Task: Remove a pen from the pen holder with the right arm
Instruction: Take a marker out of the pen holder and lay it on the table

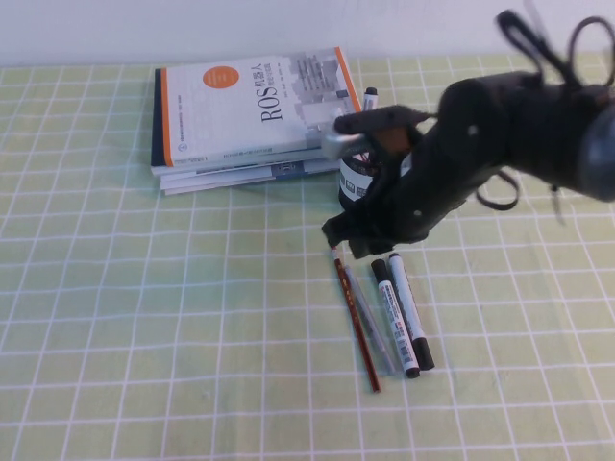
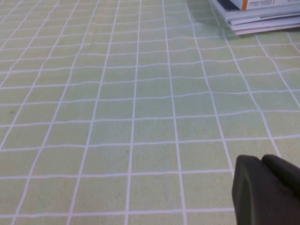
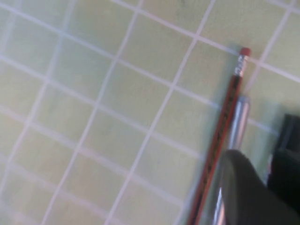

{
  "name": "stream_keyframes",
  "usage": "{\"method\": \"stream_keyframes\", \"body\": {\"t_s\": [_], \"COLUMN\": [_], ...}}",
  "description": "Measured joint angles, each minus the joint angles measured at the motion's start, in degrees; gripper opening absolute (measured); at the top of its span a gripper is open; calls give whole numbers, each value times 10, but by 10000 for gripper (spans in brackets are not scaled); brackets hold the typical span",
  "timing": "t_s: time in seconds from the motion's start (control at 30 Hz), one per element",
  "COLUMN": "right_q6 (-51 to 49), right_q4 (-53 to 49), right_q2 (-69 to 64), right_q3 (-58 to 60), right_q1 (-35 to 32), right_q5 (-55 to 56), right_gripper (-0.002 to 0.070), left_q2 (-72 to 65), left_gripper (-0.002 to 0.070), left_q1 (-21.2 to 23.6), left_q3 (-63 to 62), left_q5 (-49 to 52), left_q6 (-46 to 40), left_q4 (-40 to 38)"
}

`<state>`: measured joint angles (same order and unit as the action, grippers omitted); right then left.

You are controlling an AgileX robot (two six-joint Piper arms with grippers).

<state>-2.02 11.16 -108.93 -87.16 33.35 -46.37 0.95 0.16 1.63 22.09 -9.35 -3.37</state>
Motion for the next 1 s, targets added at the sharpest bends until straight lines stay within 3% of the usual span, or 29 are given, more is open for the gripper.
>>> {"method": "stream_keyframes", "body": {"t_s": [0.2, 0.6, 0.83, 1.0], "right_q6": [1, 1, 1, 1], "right_q4": [-17, -12, -5, -15], "right_q2": [168, 447, 489, 491], "right_q3": [114, 299, 310, 313], "right_q1": [0, 0, 0, 0], "right_q5": [7, -28, -126, -133], "right_gripper": [2, -12, -12, -12], "left_q2": [0, 0, 0, 0], "left_gripper": [-5, -5, -5, -5], "left_q1": [0, 0, 0, 0], "left_q3": [0, 0, 0, 0], "left_q5": [0, 0, 0, 0], "left_q6": [0, 0, 0, 0], "left_q4": [0, 0, 0, 0]}}
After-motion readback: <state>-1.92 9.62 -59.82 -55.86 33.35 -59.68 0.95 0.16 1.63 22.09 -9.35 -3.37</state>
